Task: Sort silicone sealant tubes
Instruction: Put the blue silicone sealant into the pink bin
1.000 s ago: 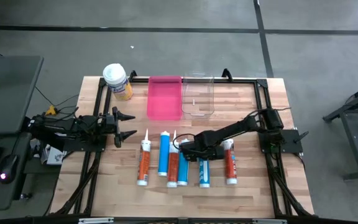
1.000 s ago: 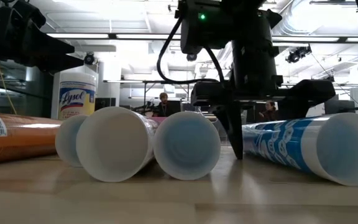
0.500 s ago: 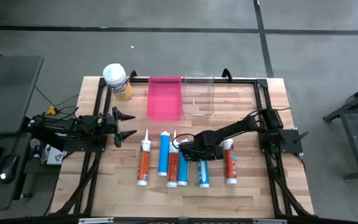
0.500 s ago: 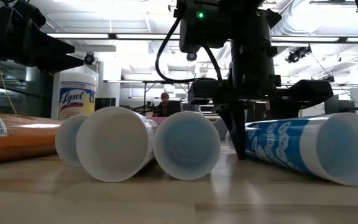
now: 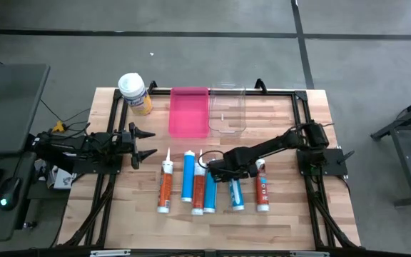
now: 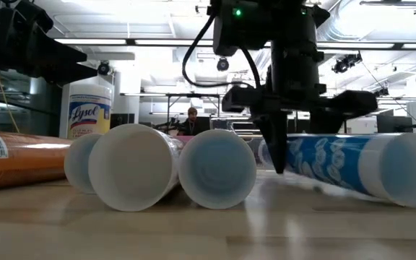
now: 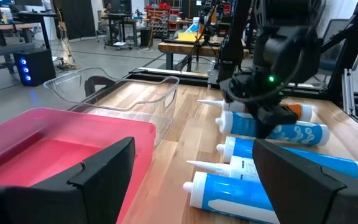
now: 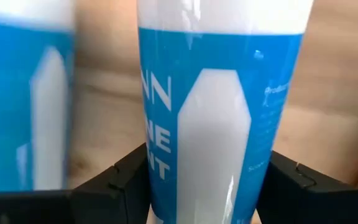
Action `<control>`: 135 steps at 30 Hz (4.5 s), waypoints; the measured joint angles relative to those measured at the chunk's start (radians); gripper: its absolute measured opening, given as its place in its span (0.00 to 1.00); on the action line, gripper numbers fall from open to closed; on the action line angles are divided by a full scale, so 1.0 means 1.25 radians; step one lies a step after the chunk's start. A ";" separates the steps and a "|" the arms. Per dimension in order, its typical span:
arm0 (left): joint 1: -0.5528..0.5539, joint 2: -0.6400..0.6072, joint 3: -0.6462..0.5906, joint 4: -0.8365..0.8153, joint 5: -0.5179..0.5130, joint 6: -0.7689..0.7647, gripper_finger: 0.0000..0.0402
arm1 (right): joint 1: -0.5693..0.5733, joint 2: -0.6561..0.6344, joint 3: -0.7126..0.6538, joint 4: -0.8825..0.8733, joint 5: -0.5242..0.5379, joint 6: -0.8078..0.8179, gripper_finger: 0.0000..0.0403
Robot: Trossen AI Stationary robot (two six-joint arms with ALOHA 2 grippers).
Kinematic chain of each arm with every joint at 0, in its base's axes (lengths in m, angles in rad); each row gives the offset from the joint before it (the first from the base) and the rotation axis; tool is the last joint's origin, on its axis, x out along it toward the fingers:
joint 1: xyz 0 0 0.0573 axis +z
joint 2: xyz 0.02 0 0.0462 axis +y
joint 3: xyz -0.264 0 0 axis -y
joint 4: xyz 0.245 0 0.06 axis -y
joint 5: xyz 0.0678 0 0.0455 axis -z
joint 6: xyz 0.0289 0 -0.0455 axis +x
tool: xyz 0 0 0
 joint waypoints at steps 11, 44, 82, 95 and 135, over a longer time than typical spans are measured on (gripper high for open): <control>0.000 0.000 0.000 0.000 0.000 0.000 0.79 | -0.014 -0.112 0.002 0.037 0.049 -0.094 0.52; 0.000 0.000 0.000 0.000 0.000 0.000 0.79 | -0.477 0.089 0.473 0.263 -0.100 -0.642 0.52; 0.000 0.000 0.000 0.000 0.000 0.000 0.79 | -0.516 0.267 0.537 0.347 -0.117 -0.547 0.68; 0.000 0.000 0.000 0.000 0.000 0.000 0.79 | -0.486 0.222 0.537 0.356 -0.170 -0.576 0.69; 0.000 0.000 0.000 0.000 0.000 0.000 0.79 | 0.015 0.025 0.241 -0.069 0.109 0.055 0.69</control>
